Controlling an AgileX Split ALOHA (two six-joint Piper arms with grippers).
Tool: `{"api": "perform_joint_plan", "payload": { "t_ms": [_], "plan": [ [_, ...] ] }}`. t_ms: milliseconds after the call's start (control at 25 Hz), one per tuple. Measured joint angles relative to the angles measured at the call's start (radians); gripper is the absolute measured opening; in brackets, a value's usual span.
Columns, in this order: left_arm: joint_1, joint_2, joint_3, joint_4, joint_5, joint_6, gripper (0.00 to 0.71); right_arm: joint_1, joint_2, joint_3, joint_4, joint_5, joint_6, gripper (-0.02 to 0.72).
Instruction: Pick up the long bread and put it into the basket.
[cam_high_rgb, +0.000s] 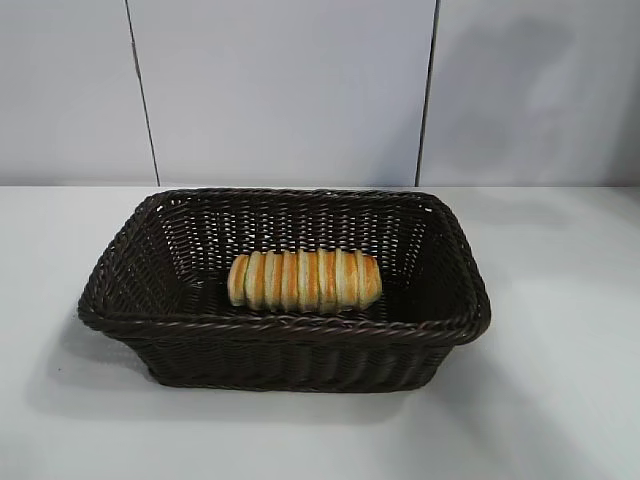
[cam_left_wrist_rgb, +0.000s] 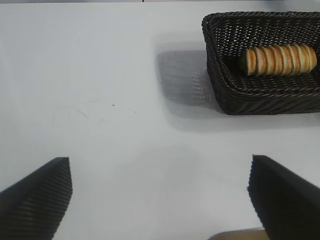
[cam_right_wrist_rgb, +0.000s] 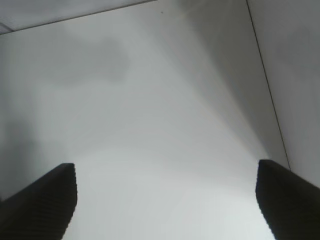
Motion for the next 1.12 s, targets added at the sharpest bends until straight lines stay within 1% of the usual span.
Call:
{"api": "perform_joint_plan", "payload": {
  "t_ms": [200, 480, 760, 880, 960, 1040, 1120],
  "plan": [
    [0.0, 0.0, 0.0, 0.0, 0.0, 0.0, 0.689, 0.0, -0.197, 0.104, 0.039, 0.007, 0.0, 0.695],
    [0.0, 0.0, 0.0, 0.0, 0.0, 0.0, 0.689, 0.0, -0.531, 0.297, 0.042, 0.006, 0.0, 0.695],
    [0.0, 0.0, 0.0, 0.0, 0.0, 0.0, 0.689, 0.0, -0.904, 0.546, 0.041, -0.088, 0.0, 0.695],
    [0.0, 0.0, 0.0, 0.0, 0.0, 0.0, 0.689, 0.003, -1.016, 0.652, 0.034, -0.126, 0.0, 0.695],
    [0.0, 0.0, 0.0, 0.0, 0.0, 0.0, 0.689, 0.023, -1.073, 0.715, 0.034, -0.147, 0.001, 0.695],
    [0.0, 0.0, 0.0, 0.0, 0.0, 0.0, 0.689, 0.046, -1.131, 0.773, 0.033, -0.149, 0.006, 0.695],
    [0.0, 0.0, 0.0, 0.0, 0.0, 0.0, 0.689, 0.058, -1.183, 0.817, 0.032, -0.134, 0.021, 0.695]
  ]
}}
